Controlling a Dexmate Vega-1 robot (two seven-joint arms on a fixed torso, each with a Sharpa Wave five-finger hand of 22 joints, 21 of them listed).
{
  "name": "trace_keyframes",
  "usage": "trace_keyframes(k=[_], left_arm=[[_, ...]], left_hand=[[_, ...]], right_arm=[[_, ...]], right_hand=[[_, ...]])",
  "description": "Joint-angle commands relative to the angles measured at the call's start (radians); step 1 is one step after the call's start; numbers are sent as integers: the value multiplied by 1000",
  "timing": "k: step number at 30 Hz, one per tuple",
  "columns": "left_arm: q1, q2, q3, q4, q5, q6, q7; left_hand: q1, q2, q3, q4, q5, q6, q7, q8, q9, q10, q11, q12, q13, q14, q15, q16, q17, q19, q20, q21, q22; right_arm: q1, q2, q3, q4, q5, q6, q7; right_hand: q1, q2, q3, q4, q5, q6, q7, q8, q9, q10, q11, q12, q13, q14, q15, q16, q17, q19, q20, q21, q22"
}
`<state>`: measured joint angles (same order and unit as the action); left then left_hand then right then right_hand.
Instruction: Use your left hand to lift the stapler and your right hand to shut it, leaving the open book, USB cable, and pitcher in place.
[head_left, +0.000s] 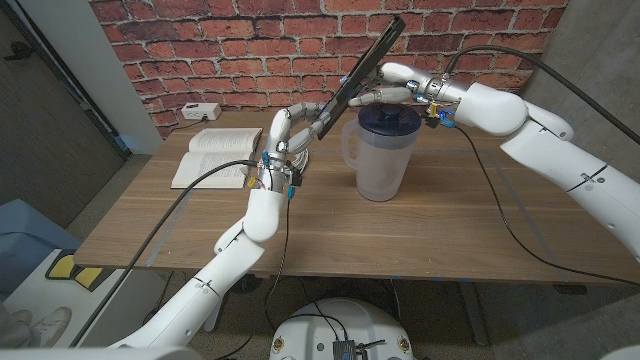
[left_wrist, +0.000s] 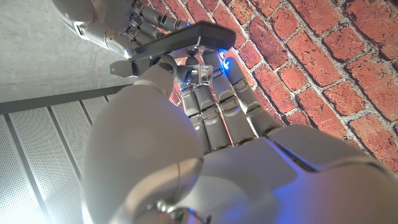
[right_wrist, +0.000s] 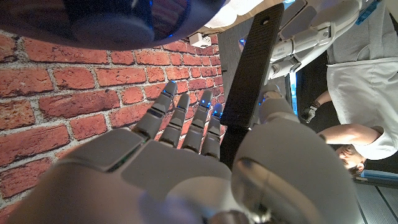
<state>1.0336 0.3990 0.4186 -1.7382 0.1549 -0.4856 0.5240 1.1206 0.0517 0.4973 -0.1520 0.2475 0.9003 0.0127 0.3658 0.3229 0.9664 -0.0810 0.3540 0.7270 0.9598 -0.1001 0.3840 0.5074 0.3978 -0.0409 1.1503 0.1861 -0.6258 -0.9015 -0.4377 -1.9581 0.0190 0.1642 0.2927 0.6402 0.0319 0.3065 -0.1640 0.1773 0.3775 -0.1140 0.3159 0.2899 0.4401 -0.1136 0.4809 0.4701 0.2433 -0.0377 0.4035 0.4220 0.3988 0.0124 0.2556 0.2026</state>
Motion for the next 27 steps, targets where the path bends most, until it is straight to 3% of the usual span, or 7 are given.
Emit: trace_keyframes(k=[1, 17, 27], left_arm=[[13, 5, -10, -10, -2, -4, -2], [18, -1, -17, -7, 1, -23, 5], [14, -5, -16, -2, -5, -34, -5]], left_hand=[[59, 55, 29, -20, 5, 63, -51, 2, 2, 45, -38, -1, 4, 50, -125, 6, 6, -2, -58, 6, -1], [59, 54, 31, -20, 5, 62, -53, -1, 4, 49, -39, -6, 6, 50, -125, 4, 11, -5, -58, 12, -2], [58, 53, 33, -20, 6, 62, -53, -2, 4, 50, -43, -9, 6, 51, -124, 2, 12, -6, -57, 15, -2]], right_arm=[[-11, 8, 0, -10, -4, 6, -11], [-20, 9, 1, -36, -19, -9, -19], [-35, 5, 11, -55, -43, -18, -45]], right_hand=[[20, -2, -6, 8, -1, 35, -3, 15, 13, 37, 0, 36, 22, 23, -148, 13, 13, 7, -7, 8, 4], [35, 7, -22, 13, 1, 133, -28, 51, 37, 74, -23, 98, 63, 36, -167, 24, 40, 10, -19, 13, 6], [115, 37, -10, -3, 3, 201, -53, 74, 62, 92, -38, 154, 104, 77, -185, 40, 67, 25, -43, 24, 6]])
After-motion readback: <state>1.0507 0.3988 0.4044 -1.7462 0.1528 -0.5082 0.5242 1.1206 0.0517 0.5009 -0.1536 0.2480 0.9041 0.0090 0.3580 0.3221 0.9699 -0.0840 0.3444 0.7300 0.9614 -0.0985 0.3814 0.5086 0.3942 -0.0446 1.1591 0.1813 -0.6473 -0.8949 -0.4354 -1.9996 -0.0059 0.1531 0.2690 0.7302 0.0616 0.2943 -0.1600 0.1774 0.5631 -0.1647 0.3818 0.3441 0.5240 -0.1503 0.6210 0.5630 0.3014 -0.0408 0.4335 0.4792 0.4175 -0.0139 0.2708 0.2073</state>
